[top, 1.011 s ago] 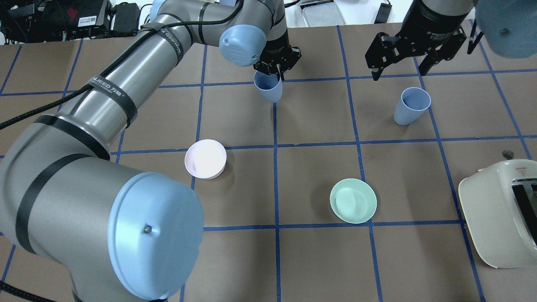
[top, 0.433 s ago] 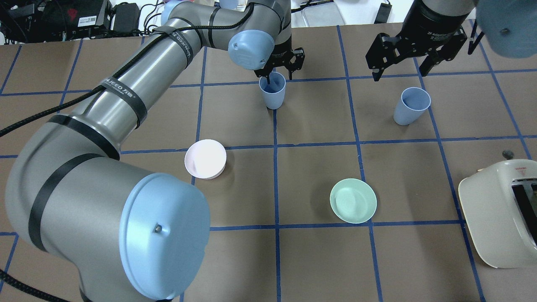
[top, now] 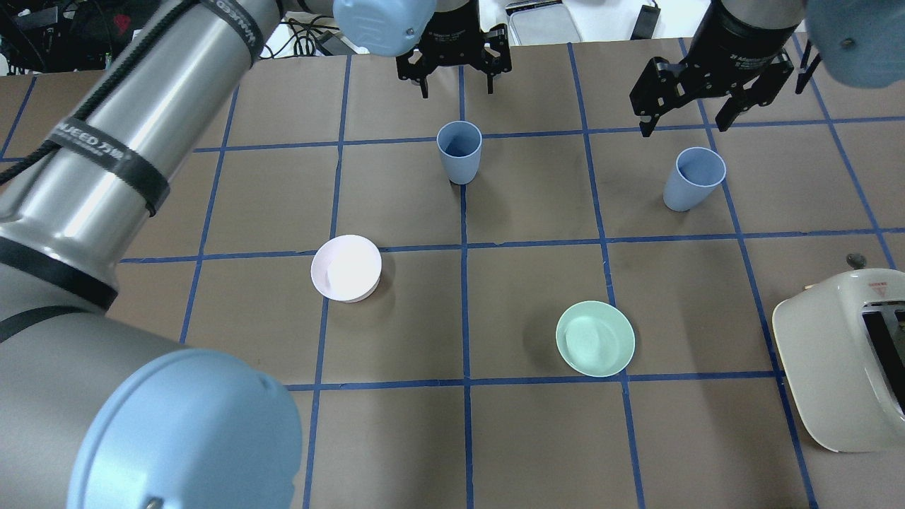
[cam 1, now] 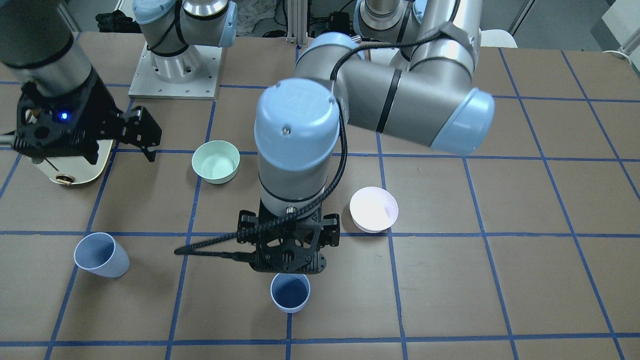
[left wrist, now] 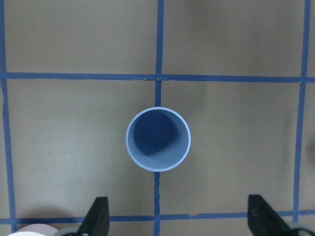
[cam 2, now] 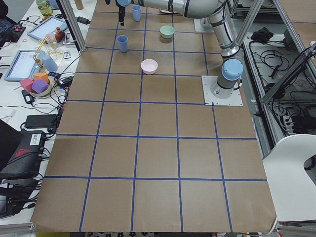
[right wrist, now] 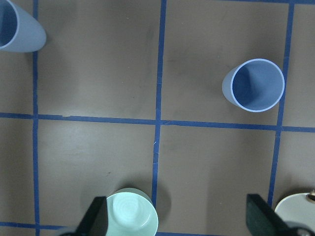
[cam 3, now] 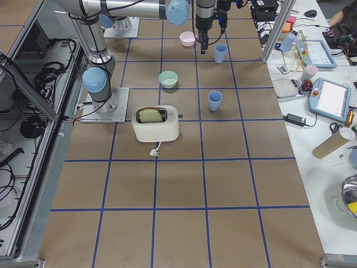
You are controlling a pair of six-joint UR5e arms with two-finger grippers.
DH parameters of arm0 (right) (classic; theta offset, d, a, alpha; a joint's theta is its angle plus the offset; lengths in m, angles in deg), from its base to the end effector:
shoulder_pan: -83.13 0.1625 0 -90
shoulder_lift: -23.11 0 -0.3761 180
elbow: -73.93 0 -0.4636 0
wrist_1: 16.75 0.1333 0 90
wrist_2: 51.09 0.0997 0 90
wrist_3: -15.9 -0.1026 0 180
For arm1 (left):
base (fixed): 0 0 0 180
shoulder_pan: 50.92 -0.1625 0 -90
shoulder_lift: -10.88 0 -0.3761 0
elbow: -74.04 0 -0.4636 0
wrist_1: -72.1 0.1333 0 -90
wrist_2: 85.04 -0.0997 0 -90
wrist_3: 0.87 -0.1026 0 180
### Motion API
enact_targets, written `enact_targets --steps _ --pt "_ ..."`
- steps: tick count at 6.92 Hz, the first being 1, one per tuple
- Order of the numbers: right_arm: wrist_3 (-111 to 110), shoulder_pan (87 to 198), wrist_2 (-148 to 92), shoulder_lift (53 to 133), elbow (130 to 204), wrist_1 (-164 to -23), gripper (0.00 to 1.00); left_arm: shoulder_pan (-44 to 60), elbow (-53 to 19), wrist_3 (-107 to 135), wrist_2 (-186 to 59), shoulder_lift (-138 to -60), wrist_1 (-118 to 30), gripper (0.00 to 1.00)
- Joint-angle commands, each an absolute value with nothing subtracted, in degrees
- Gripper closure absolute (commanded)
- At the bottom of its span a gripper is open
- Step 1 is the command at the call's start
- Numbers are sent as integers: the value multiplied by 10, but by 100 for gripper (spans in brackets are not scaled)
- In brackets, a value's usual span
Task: Stack blue cups with both arms
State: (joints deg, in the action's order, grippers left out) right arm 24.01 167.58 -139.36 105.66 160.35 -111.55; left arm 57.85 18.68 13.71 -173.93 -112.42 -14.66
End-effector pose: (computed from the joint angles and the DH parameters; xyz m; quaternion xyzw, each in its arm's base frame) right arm 0.0765 -0.6230 0.4032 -0.0225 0.9996 -0.0099 0.0140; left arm -0.3783 -0.6927 0.3934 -0.0369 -0.9985 0.0355 0.0207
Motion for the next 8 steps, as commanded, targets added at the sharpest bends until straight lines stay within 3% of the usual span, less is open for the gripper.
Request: enact_targets --steps 1,2,3,8 --pt "310 1610 -1401 997 1617 -1178 0 564 173 90 -1739 -1030 -294 0" --pt "375 1576 -1406 973 1624 -1213 0 534 153 92 -1738 -990 -411 0" --pt "386 1563 -1406 957 1626 -1220 0 506 117 91 -1737 -958 -409 0" --pt "378 1556 -1403 867 1630 -1277 0 468 -91 30 -1742 -842 -193 0"
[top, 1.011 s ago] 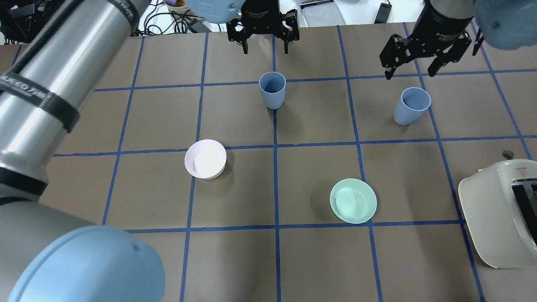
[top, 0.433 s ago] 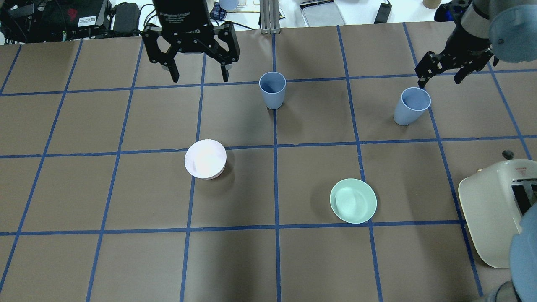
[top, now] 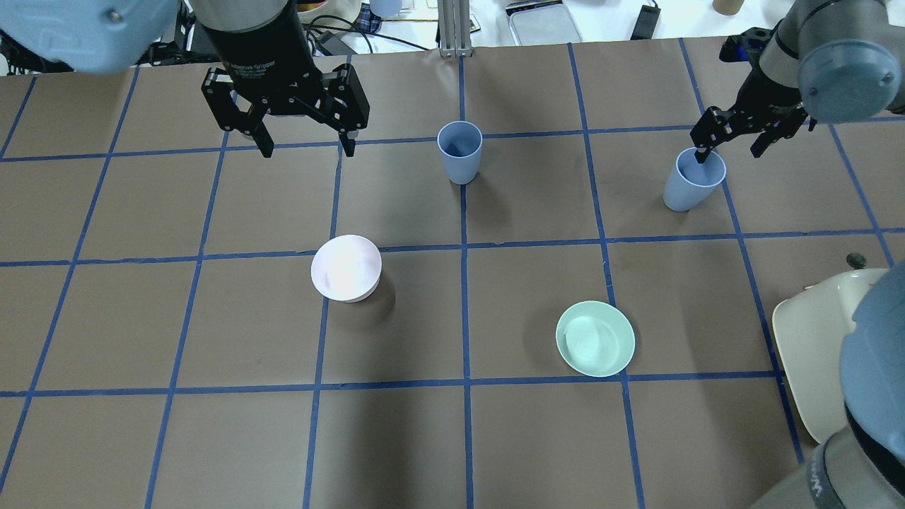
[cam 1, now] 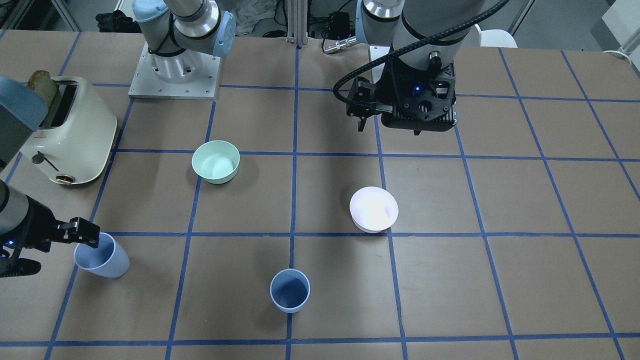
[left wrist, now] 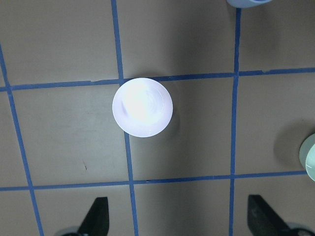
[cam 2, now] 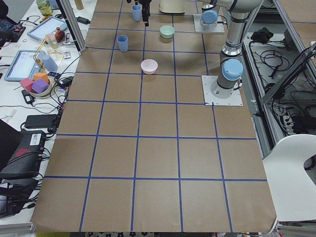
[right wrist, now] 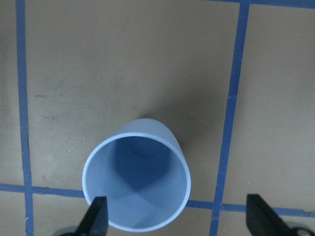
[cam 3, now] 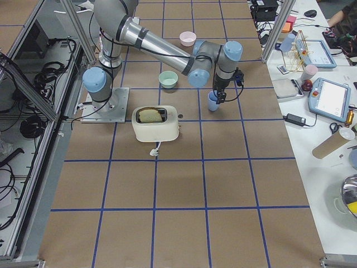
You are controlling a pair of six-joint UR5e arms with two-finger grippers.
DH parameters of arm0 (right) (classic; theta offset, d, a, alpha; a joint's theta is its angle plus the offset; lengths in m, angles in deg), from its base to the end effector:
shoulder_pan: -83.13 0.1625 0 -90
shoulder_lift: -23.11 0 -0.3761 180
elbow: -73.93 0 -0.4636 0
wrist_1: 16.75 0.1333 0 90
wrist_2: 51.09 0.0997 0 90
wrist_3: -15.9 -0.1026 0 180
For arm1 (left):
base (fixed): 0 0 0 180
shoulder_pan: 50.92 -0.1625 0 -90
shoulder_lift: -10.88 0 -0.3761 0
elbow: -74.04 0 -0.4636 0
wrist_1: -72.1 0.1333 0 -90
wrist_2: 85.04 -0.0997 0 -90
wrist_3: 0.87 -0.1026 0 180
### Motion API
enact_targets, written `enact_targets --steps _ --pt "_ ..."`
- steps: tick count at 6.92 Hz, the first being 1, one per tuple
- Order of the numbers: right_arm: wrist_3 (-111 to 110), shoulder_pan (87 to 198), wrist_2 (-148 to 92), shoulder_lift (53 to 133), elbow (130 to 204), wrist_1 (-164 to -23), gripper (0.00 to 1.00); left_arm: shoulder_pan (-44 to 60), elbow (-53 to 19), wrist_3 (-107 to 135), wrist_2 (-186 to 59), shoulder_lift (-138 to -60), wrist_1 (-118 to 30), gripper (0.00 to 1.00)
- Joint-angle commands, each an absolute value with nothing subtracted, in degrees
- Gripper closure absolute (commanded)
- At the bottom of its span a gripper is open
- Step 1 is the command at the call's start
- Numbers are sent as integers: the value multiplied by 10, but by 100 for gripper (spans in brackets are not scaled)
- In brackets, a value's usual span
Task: Stack blue cups with both arms
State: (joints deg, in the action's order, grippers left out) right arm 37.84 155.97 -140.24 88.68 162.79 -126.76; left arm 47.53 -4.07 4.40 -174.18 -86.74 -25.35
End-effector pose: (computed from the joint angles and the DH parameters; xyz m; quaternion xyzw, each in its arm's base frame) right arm -0.0703 -0.6848 0.2135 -0.0415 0.9987 0.0245 0.0166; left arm -0.2224 -0.5796 0.4618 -0.0275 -0.9992 -0.0284 0.0041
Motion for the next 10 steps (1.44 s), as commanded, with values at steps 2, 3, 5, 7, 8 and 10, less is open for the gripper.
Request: enact_targets --steps 2,3,5,7,8,10 --pt "379 1542 -1400 854 1631 -1280 26 449 -116 -10 -1741 -827 -140 0" --pt "376 1542 -1399 853 1631 -1281 75 447 -116 -10 -1740 -826 -137 0" --pt "330 1541 -1383 851 1624 -1280 100 448 -117 -10 -1743 -825 -136 0" --pt "305 1544 -1375 858 1616 -1272 100 447 -118 -8 -1743 -821 -137 0" --pt "281 1548 -1376 868 1596 -1246 100 447 -118 -8 -1743 -820 -137 0" --pt "180 1611 -1382 878 1513 -1163 100 446 -118 -10 -1743 -819 -137 0"
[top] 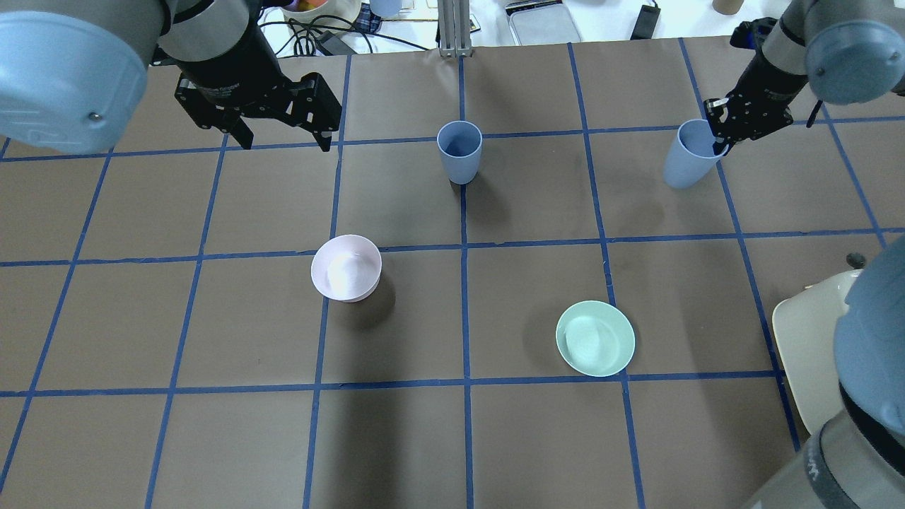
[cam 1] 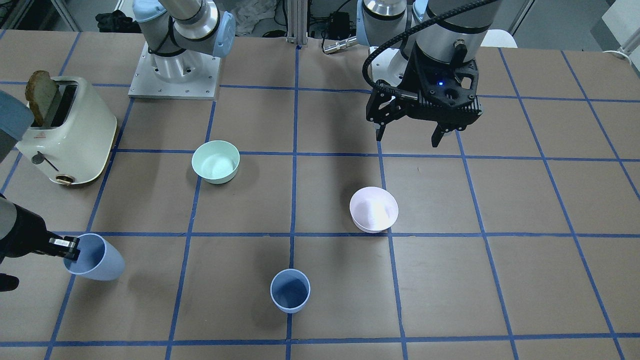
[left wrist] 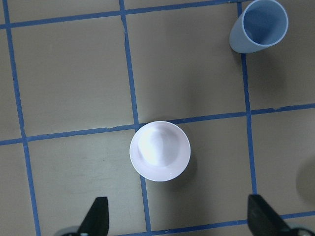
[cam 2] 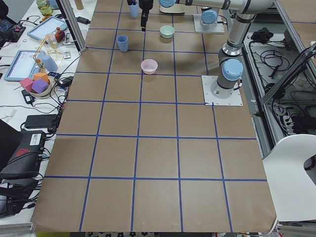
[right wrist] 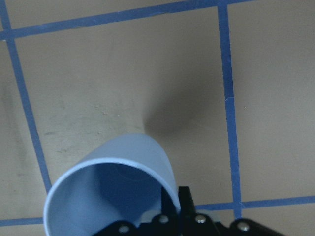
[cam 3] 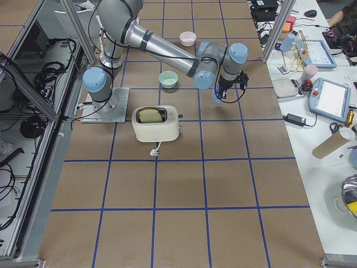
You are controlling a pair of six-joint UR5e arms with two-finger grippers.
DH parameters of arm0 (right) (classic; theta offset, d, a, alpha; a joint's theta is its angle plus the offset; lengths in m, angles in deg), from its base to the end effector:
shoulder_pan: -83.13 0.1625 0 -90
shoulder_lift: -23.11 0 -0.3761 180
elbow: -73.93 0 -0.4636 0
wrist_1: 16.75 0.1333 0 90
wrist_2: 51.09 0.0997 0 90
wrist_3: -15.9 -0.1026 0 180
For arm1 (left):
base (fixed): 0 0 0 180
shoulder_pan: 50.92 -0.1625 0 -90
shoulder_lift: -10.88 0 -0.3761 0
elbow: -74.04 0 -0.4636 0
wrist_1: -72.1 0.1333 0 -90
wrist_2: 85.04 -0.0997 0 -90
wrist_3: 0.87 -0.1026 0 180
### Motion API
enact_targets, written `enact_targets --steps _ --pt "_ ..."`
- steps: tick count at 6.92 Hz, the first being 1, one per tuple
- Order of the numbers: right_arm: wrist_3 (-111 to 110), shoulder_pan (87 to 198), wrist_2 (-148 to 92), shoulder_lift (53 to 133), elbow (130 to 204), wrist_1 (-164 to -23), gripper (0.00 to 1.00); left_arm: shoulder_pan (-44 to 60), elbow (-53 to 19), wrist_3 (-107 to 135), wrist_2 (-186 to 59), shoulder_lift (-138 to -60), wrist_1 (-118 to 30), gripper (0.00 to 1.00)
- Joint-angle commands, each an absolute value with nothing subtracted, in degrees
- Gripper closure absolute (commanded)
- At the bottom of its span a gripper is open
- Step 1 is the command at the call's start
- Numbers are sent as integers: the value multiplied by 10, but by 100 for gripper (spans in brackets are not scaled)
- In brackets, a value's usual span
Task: Stack blue cups with both arms
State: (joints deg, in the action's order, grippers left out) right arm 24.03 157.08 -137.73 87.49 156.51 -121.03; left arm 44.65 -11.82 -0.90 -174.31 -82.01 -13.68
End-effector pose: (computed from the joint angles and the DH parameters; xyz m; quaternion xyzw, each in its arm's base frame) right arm -0.0584 -0.7069 0.2478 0.0700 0.9965 0.0273 0.0358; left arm -0.1914 -0.5756 0.4556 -0.0491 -0.9976 0.0474 0.0087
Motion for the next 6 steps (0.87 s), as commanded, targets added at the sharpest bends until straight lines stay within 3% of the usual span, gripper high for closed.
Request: enact_targets --steps 1,3,6 --pt "106 1658 -1382 876 1481 -1147 100 446 -118 -8 -1743 -819 -138 0" --pt "41 1751 -1380 867 1435 -1156 100 447 -119 -10 -1744 -818 -138 0" --pt "-17 1868 -1397 783 1309 -1138 100 447 -120 -10 -1744 -818 -138 0"
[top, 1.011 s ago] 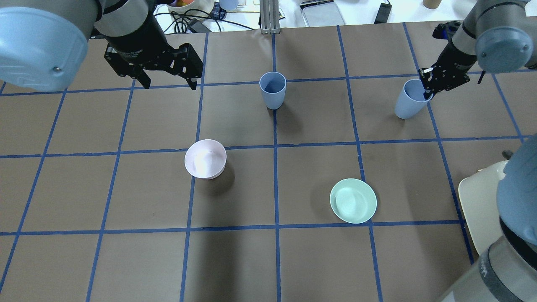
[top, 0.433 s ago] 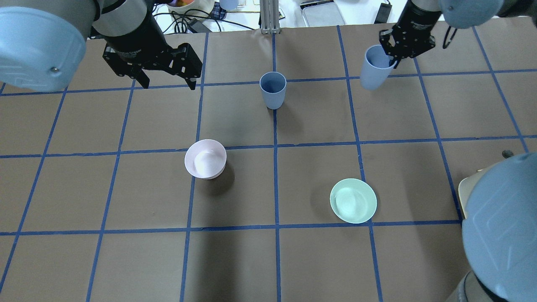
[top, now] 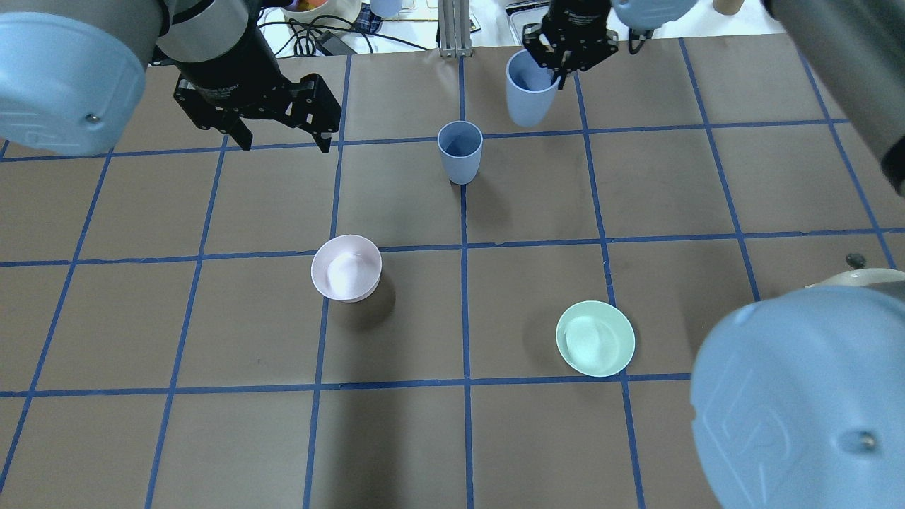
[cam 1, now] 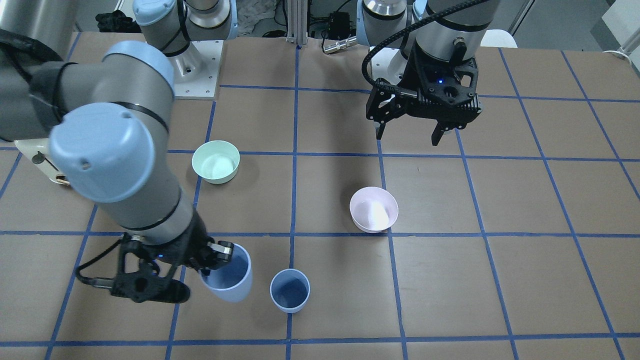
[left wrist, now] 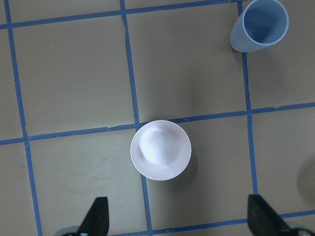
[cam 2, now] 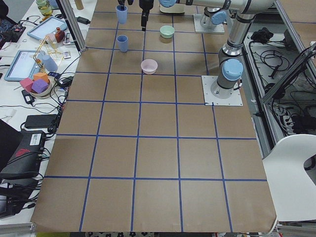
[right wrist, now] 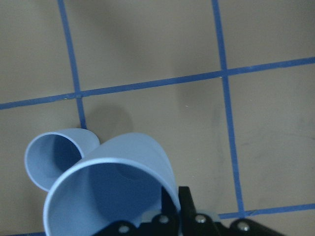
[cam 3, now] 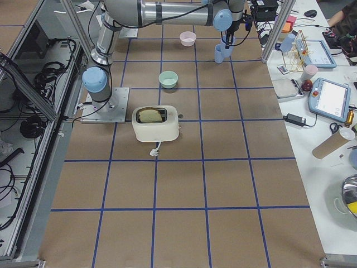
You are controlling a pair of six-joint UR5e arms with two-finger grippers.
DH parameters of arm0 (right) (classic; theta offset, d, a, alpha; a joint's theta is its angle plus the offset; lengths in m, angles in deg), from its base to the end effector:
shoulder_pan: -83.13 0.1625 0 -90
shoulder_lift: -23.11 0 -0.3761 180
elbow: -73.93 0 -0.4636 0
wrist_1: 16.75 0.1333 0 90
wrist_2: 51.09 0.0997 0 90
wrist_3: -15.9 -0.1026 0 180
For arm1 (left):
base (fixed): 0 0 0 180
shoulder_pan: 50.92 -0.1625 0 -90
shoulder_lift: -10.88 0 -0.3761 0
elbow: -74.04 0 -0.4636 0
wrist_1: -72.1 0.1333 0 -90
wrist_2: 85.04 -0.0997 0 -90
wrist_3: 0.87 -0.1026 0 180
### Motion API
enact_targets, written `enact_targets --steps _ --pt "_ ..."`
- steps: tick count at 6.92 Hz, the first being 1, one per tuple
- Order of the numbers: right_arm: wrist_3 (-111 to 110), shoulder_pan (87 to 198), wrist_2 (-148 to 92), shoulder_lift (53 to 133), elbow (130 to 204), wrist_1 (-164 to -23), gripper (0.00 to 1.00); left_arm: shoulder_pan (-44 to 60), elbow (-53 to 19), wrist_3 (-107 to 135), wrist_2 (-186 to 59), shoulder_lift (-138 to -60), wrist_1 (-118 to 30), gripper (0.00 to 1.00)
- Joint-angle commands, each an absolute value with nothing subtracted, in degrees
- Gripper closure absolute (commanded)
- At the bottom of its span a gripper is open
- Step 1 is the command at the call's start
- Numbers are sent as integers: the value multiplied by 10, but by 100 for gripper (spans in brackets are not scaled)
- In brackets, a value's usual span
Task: Stack blue cups with both arms
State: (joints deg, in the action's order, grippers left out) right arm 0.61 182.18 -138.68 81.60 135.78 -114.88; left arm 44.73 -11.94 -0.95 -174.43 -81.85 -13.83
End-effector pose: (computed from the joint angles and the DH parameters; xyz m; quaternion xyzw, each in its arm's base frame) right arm 0.2566 -0.7361 0.3621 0.0535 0.9975 -0.0362 0.0293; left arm -0.1918 -0.5741 0.4558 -0.0502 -0.9976 0.0464 0.0076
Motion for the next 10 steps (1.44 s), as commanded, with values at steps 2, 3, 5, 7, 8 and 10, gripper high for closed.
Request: enact_targets --steps 2,3,5,7,8,10 --pt "-18 1885 -1406 763 1299 -1125 100 447 -122 -8 -1744 -817 -138 0" --pt "-11 1885 -1406 761 1300 -1126 100 447 -122 -10 -1744 -817 -139 0" --pt "-10 1885 -1405 747 1299 -1133 100 447 -122 -10 -1744 -817 -139 0" --pt "-9 1885 -1403 735 1299 -1133 100 447 -122 -10 -1743 -816 -138 0" --pt "-9 1884 -1403 732 1301 -1133 100 447 -122 -10 -1744 -817 -138 0" --pt "-8 1882 -1399 725 1302 -1132 100 447 -122 -8 -1744 -817 -138 0"
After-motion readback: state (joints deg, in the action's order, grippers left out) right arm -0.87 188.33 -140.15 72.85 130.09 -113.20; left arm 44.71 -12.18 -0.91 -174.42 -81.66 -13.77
